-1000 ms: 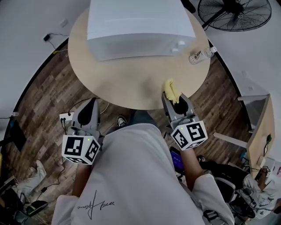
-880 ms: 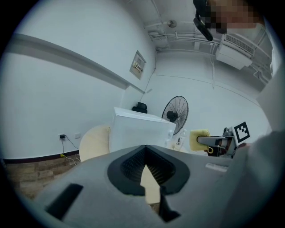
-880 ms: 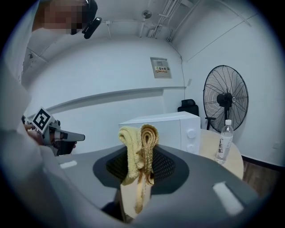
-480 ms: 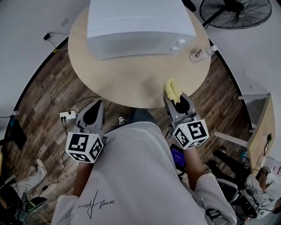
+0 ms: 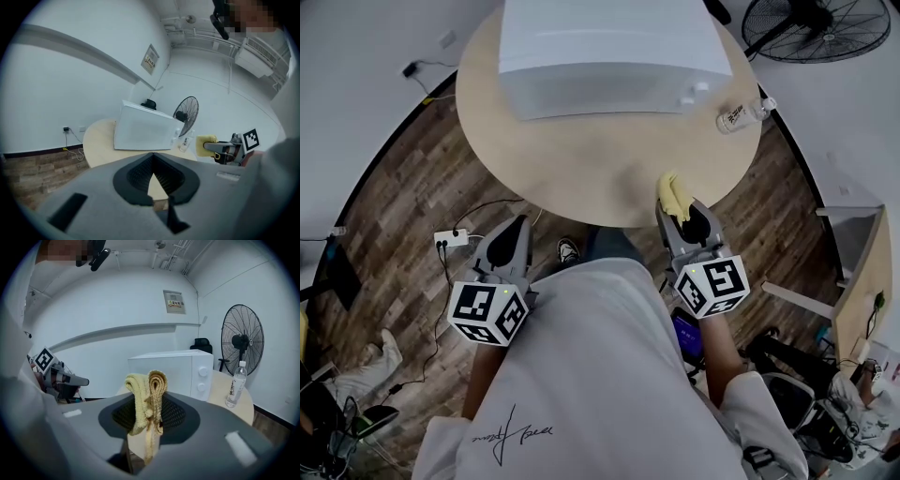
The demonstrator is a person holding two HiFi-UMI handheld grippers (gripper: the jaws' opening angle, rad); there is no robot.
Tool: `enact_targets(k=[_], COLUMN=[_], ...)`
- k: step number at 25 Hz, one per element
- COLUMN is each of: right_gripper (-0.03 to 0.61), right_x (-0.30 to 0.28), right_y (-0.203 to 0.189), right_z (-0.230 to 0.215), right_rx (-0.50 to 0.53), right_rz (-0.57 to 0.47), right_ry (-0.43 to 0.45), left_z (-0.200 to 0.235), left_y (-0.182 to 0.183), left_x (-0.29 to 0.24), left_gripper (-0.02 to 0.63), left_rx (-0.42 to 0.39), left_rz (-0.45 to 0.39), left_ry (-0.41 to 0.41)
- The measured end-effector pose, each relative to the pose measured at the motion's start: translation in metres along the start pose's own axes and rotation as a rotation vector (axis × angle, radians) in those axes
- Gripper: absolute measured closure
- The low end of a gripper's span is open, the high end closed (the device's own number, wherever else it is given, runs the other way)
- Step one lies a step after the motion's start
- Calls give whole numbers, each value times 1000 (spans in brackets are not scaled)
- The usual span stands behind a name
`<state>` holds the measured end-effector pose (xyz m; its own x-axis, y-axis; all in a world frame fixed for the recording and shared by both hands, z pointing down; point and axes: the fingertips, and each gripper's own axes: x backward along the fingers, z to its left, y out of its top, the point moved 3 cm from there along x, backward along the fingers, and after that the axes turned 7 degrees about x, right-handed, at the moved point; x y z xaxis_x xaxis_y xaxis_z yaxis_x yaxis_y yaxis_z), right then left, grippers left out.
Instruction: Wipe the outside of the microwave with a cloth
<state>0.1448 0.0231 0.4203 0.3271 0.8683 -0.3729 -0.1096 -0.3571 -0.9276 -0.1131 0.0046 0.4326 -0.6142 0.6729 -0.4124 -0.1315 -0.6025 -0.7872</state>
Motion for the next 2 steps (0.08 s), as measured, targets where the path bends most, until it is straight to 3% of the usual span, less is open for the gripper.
enact_targets(k=[2], right_gripper=[462], right_x=[-2], right_y=[-1], right_z=[5], right_rx=[0], right_rz=[0], right_ry=[7], left_z=[7], left_y=[-2], left_x=[4], left_gripper=[624], left_rx=[41], left_rz=[-4], left_ry=[1])
